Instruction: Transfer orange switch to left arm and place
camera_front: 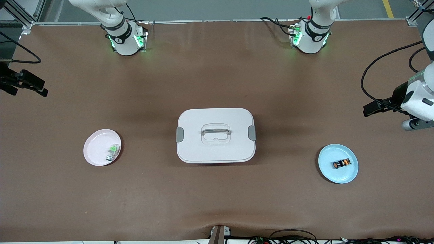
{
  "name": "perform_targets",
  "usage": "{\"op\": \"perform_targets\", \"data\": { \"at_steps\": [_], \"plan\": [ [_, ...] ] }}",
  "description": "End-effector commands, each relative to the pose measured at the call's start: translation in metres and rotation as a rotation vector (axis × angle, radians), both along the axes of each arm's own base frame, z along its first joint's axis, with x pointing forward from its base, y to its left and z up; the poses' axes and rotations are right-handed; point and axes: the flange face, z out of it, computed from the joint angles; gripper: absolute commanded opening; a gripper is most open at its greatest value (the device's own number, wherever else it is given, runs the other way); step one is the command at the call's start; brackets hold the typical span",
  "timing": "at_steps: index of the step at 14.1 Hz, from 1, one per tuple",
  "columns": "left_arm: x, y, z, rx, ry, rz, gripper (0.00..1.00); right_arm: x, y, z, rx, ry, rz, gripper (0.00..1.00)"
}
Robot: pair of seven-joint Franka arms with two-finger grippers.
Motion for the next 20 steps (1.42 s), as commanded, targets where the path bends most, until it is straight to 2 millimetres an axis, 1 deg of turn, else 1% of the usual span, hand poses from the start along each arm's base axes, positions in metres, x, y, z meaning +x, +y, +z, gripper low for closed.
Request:
{"op": "perform_targets", "data": {
  "at_steps": [1, 3, 5, 7, 9, 11, 16, 18, 20],
  "plan": [
    [-0.013, 0.002, 0.017, 0.024, -0.003, 0.038, 1.0, -0.005, -0.002, 0.006, 0.003, -0.008, 0.003, 1.0],
    [-0.016, 0.012, 0.035, 0.026, -0.009, 0.05, 1.0, -0.004, -0.002, 0.005, 0.003, -0.008, 0.003, 1.0],
    [-0.017, 0.017, 0.054, 0.026, -0.03, 0.059, 1.0, -0.004, -0.003, 0.005, 0.003, -0.008, 0.001, 1.0],
    [-0.021, 0.02, 0.062, 0.029, -0.023, 0.069, 1.0, -0.004, -0.003, 0.005, 0.003, -0.008, 0.001, 1.0],
    [-0.022, 0.018, 0.064, 0.027, -0.022, 0.064, 1.0, -0.004, -0.003, 0.005, 0.003, -0.01, 0.001, 1.0],
    [-0.023, 0.02, 0.073, 0.029, -0.031, 0.069, 1.0, -0.004, -0.002, 0.005, 0.003, -0.008, 0.003, 1.0],
    [-0.026, 0.015, 0.073, 0.031, -0.015, 0.056, 1.0, -0.006, -0.001, 0.005, 0.042, 0.004, -0.015, 1.0],
    [-0.034, 0.012, 0.087, 0.038, -0.039, 0.03, 1.0, -0.007, -0.006, 0.003, 0.058, 0.013, -0.029, 1.0],
    [-0.034, 0.008, 0.087, 0.024, -0.042, -0.003, 1.0, -0.009, -0.011, 0.003, 0.08, 0.022, -0.029, 1.0]
  ]
}}
